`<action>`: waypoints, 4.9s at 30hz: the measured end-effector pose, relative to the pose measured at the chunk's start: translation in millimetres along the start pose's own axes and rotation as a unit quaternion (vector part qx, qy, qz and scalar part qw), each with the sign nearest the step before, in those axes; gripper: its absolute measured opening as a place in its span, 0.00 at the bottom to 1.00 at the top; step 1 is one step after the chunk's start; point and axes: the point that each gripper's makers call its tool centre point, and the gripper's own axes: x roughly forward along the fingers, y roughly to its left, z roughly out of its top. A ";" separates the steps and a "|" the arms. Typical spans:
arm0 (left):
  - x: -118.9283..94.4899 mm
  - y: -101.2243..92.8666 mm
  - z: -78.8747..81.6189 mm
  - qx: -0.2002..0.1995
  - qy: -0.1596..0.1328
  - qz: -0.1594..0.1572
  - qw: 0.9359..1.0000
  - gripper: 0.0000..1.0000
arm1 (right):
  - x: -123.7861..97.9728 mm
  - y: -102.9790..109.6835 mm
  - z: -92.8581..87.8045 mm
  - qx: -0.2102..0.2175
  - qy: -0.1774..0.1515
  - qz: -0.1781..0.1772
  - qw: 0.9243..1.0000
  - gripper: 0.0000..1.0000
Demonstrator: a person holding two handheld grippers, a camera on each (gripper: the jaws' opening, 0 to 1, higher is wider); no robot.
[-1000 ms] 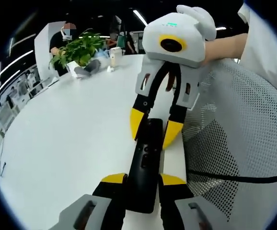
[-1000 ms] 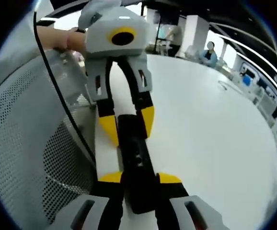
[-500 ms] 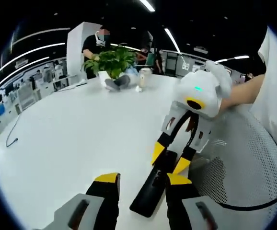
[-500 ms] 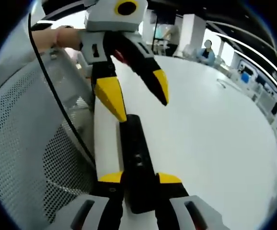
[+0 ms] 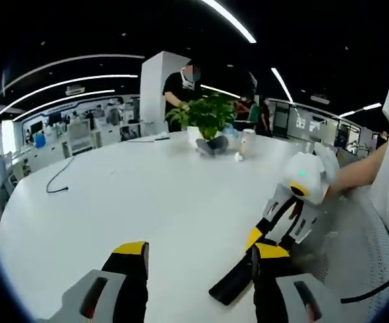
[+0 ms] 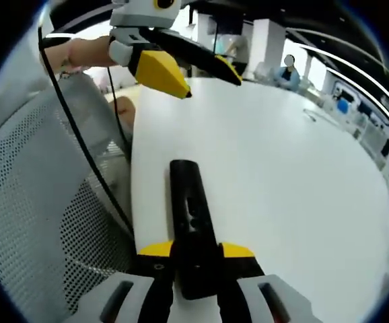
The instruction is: Press the specified remote control buttons in sequence, fully releasing each button before pressing the next.
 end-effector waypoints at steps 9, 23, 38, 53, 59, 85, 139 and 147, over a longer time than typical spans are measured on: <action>-15.6 17.2 -0.7 -0.047 -0.035 0.051 0.997 0.84 | -0.3 -0.4 0.2 0.005 -0.003 0.000 1.000 0.21; -33.7 34.2 11.4 -0.078 -0.083 0.112 0.987 0.92 | -0.5 -0.8 0.0 0.007 -0.009 0.001 1.000 0.22; -68.0 38.0 13.5 -0.084 -0.112 0.190 0.972 1.00 | -0.4 -0.8 0.4 0.011 -0.009 -0.002 1.000 0.22; -76.8 49.5 3.9 -0.072 -0.130 0.224 0.963 1.00 | 0.9 -0.2 1.7 0.023 -0.005 -0.011 1.000 0.22; -75.5 48.4 5.7 -0.062 -0.130 0.224 0.964 1.00 | 1.4 -0.1 1.3 0.015 0.009 -0.015 1.000 0.21; -76.4 47.7 1.5 -0.050 -0.116 0.224 0.966 1.00 | 0.1 -5.5 2.4 -0.007 0.022 0.008 1.000 0.21; -76.9 54.9 -9.5 -0.069 -0.094 0.237 0.964 0.99 | 15.6 -102.5 18.6 0.003 0.006 0.002 1.000 0.21; -77.9 54.9 -8.3 -0.065 -0.098 0.241 0.964 0.99 | 16.7 -111.0 20.8 -0.004 0.009 0.005 1.000 0.21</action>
